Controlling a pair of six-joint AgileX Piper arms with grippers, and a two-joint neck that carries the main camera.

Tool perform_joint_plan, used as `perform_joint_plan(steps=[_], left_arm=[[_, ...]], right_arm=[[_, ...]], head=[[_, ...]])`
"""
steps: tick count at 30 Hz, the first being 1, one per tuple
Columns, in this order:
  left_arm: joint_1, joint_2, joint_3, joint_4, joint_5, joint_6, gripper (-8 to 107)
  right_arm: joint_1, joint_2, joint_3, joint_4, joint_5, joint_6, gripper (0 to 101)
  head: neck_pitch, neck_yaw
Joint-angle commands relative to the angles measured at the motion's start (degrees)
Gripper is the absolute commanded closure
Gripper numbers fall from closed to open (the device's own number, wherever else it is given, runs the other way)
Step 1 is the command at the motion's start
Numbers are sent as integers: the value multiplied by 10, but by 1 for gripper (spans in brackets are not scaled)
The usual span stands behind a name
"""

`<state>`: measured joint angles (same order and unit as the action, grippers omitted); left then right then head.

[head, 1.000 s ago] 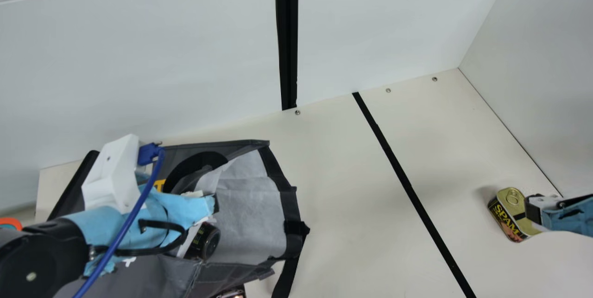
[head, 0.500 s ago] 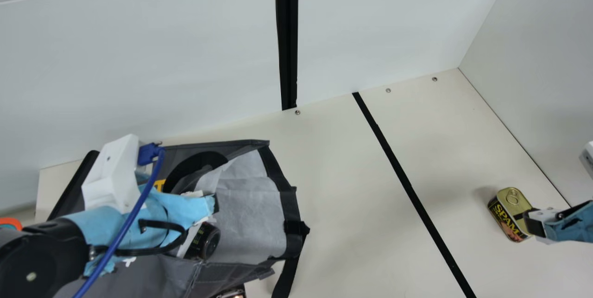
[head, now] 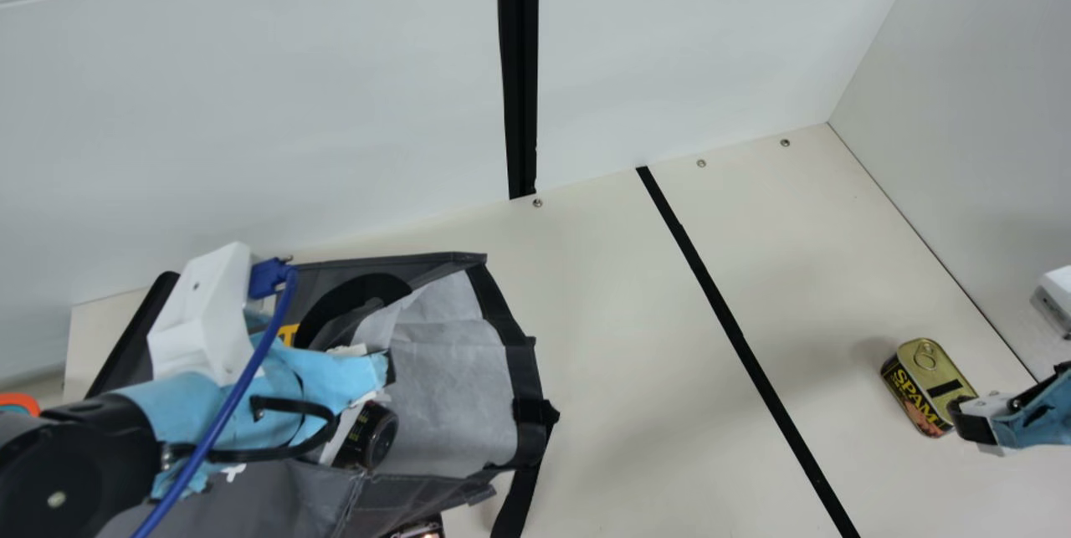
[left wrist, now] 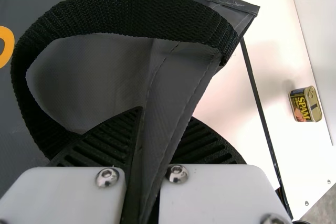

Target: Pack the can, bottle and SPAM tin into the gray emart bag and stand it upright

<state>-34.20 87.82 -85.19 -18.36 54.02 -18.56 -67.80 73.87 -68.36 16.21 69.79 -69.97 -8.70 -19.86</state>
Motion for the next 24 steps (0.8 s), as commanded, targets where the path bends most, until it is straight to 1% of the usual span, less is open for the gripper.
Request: perform_joint_plan(steps=[1, 24], left_arm=[[0, 0, 0, 0, 0, 0, 107], [0, 0, 0, 0, 0, 0, 107]], right_arm=[[1, 9, -3, -2, 1, -4, 6], [17, 118, -43, -22, 1, -19, 6]], head=[[-13, -1], [-13, -1]])
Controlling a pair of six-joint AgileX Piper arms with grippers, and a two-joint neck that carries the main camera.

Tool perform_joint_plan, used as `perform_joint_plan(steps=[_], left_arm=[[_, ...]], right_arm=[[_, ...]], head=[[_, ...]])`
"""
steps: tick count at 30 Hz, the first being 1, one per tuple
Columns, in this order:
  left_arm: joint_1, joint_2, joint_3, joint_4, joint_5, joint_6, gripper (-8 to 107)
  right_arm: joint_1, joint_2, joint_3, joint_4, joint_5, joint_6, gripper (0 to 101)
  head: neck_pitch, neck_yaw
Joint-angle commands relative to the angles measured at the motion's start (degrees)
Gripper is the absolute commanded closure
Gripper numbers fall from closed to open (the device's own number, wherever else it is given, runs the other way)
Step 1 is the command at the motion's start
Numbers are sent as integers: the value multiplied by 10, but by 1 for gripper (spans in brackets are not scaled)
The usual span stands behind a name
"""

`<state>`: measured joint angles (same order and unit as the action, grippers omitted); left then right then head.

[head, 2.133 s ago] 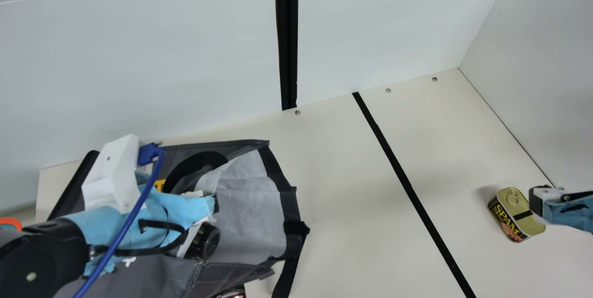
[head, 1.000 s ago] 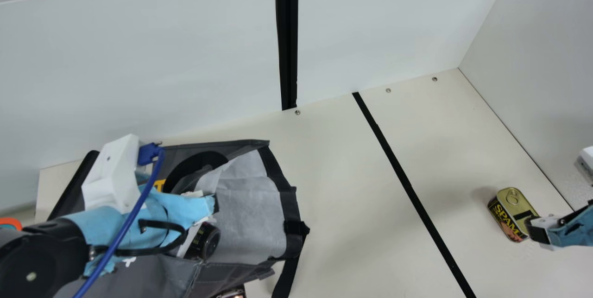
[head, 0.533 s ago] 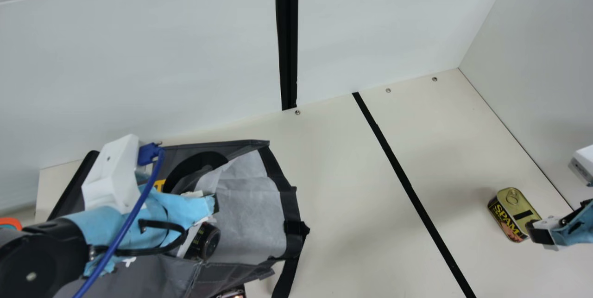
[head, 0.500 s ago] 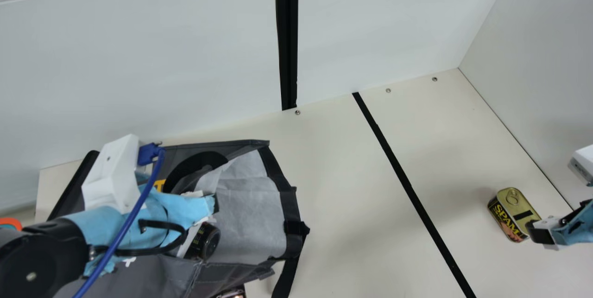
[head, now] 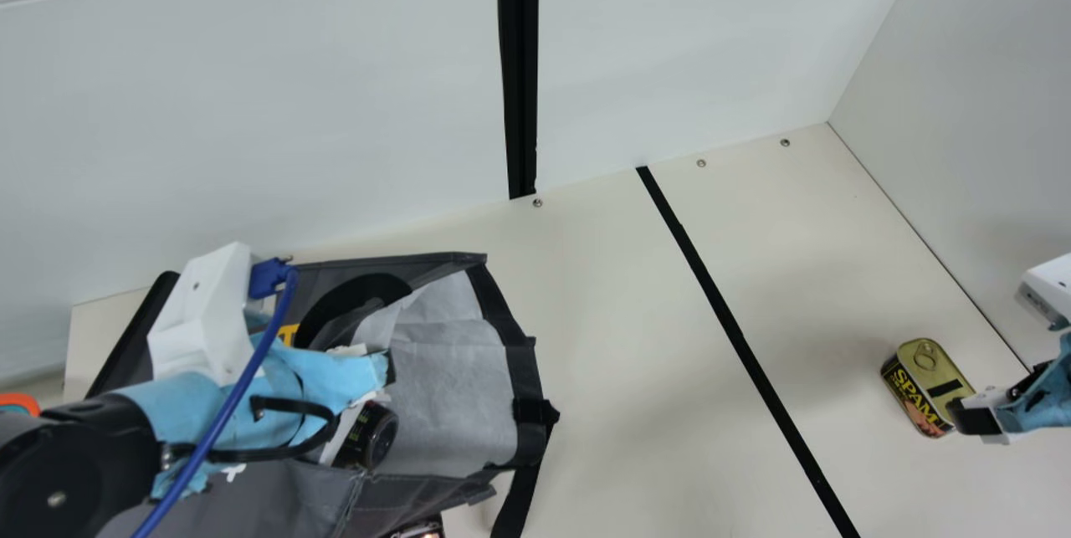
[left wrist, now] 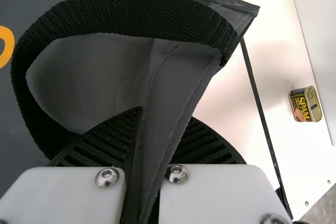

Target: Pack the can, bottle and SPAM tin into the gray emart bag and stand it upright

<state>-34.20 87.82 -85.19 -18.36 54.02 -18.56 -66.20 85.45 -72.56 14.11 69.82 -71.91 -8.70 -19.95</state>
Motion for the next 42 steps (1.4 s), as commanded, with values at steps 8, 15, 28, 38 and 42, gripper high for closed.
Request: perform_joint_plan(steps=[8, 15, 28, 38, 42], left_arm=[[0, 0, 0, 0, 0, 0, 107], [0, 0, 0, 0, 0, 0, 107], [0, 0, 0, 0, 0, 0, 107], [0, 0, 0, 0, 0, 0, 107], [0, 0, 0, 0, 0, 0, 107]], right_arm=[[12, 34, -6, -8, -8, 4, 6], [27, 61, 11, -17, -37, 11, 6], [57, 116, 8, -33, -87, 29, 6], [75, 153, -1, -45, -112, 43, 6], [81, 164, -2, -49, -119, 48, 6]], head=[[-13, 0], [-13, 0], [-13, 0], [-13, 0], [-13, 0]])
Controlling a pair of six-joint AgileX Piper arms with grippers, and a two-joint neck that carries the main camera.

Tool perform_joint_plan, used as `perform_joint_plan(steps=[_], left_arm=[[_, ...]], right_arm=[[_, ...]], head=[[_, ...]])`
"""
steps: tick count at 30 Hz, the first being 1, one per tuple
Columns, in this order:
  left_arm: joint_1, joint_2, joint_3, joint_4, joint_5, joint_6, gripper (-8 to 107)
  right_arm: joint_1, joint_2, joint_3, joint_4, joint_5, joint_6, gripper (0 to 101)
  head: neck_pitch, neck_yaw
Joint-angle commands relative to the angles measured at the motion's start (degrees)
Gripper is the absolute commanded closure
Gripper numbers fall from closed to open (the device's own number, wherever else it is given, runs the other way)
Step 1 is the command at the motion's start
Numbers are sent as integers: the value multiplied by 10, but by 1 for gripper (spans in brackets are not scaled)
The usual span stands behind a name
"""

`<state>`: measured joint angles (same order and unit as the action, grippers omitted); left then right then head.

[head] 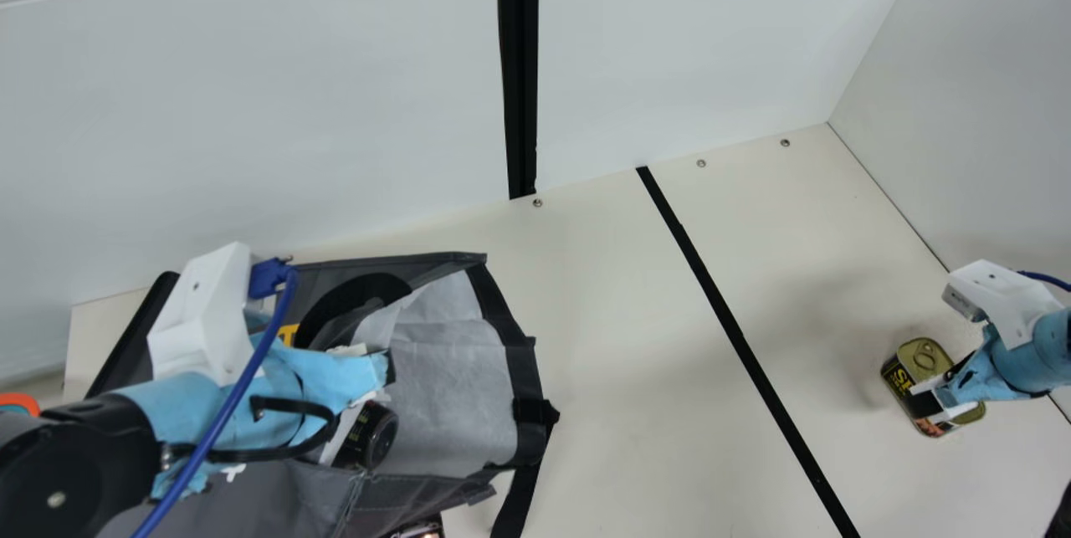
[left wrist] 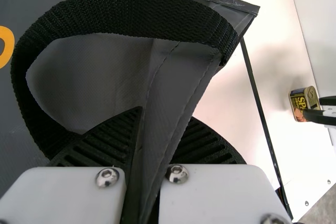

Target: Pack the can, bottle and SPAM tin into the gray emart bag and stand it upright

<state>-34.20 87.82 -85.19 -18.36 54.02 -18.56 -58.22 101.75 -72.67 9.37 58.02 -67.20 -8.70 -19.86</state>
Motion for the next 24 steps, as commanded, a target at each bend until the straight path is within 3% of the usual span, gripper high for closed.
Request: perform_joint_plan(steps=[1, 12, 24], left_arm=[[0, 0, 0, 0, 0, 0, 107], [0, 0, 0, 0, 0, 0, 107], [0, 0, 0, 0, 0, 0, 107]], right_arm=[[3, 4, -1, -2, -3, 3, 6], [18, 21, -1, -9, -12, 10, 6], [37, 22, 5, -7, -19, 4, 87]], head=[[-13, -1], [-13, -1], [-13, -1]])
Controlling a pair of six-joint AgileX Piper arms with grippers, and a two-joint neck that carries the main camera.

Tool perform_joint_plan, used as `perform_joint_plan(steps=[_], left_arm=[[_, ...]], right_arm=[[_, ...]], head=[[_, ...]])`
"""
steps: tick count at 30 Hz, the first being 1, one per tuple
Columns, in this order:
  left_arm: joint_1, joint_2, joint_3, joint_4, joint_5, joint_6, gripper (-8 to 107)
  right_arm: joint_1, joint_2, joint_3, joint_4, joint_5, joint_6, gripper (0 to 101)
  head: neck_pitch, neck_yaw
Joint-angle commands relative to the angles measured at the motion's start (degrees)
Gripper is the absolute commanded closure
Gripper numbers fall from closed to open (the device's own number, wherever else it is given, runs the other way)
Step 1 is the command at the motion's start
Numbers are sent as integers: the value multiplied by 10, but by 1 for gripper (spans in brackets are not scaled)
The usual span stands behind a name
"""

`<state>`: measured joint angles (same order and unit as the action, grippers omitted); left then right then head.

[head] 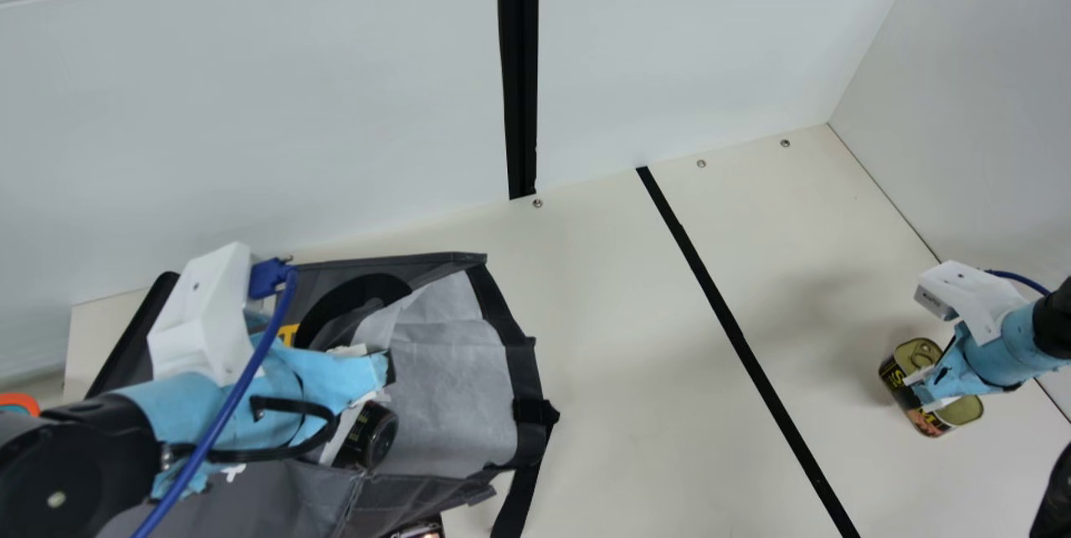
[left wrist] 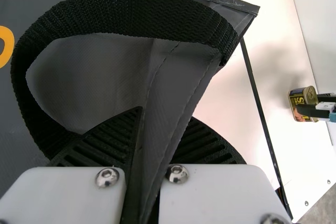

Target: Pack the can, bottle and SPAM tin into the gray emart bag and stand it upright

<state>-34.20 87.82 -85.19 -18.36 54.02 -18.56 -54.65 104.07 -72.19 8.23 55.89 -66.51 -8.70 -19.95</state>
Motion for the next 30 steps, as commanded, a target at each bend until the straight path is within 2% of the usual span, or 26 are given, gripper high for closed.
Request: perform_joint_plan(steps=[1, 2, 3, 16, 30], left_arm=[[0, 0, 0, 0, 0, 0, 107], [0, 0, 0, 0, 0, 0, 107], [0, 0, 0, 0, 0, 0, 107], [0, 0, 0, 0, 0, 0, 107], [0, 0, 0, 0, 0, 0, 107]], right_arm=[[3, -3, 1, 6, 2, -5, 93], [5, -5, 2, 7, 2, -7, 100], [7, -8, 2, 9, 2, -9, 101], [39, -64, 7, 37, 26, -31, 101], [98, -138, 40, 38, 50, -32, 101]], head=[[-13, 0], [-13, 0], [-13, 0], [-13, 0], [-13, 0]])
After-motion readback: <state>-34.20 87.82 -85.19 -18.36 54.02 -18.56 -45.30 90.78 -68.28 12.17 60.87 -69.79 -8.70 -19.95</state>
